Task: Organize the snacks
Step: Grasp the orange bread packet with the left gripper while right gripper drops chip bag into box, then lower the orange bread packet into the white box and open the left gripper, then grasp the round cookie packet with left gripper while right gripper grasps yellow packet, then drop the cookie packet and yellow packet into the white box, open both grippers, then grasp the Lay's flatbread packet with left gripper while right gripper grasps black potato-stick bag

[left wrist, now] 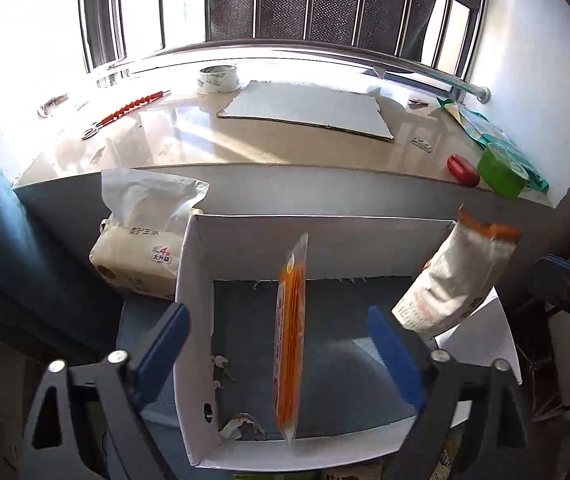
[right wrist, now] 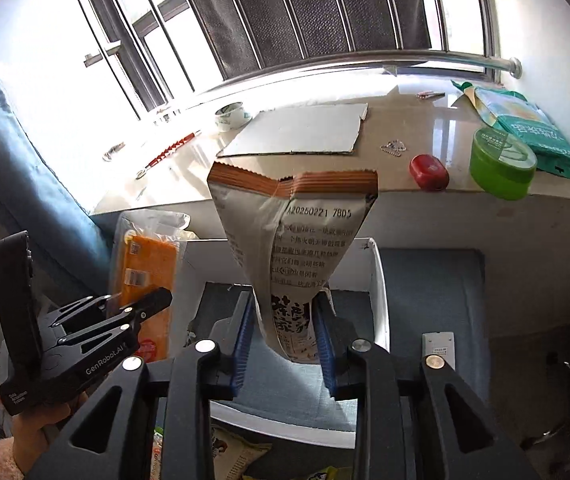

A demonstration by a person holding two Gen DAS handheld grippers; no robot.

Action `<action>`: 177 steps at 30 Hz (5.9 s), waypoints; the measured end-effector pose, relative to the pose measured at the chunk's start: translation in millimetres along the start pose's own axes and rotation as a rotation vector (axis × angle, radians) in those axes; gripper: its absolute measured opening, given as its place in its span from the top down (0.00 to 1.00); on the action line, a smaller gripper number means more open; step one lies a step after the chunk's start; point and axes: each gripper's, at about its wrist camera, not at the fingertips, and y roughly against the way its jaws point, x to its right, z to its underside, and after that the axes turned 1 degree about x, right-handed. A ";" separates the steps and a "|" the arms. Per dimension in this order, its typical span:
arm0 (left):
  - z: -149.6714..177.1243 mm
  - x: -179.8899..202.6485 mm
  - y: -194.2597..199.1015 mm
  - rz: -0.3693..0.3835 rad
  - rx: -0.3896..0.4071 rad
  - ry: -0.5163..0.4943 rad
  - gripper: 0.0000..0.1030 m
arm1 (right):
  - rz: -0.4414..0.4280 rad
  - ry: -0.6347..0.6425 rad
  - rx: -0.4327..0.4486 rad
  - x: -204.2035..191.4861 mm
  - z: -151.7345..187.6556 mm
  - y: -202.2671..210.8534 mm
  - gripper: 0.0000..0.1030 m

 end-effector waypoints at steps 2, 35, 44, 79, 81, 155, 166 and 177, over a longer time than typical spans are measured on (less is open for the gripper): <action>6.0 -3.1 11.6 0.011 0.038 -0.007 0.00 | -0.021 -0.042 0.047 5.3 1.9 3.0 0.00; 263.4 -18.9 211.6 0.237 0.223 0.016 0.00 | -0.015 0.040 0.355 -10.9 307.6 159.3 0.00; 283.7 -35.4 215.1 0.208 0.219 0.039 0.00 | -0.028 0.096 0.235 -25.6 337.7 118.7 0.00; 326.1 -30.7 91.8 0.133 -0.078 -0.073 0.01 | -0.082 0.141 0.205 -31.4 306.1 116.3 0.72; 327.6 -29.4 84.1 0.132 -0.089 -0.079 0.05 | -0.089 0.140 0.206 -31.7 306.0 117.1 0.72; 237.0 28.8 224.0 0.130 0.243 -0.071 0.00 | -0.204 0.254 0.250 -40.5 233.5 177.3 0.00; 270.1 38.3 200.7 0.174 0.145 -0.036 0.00 | -0.108 0.120 0.260 -5.3 310.6 161.0 0.00; 287.5 9.7 192.0 0.236 0.126 0.029 0.00 | 0.071 0.056 0.181 50.7 306.8 108.4 0.00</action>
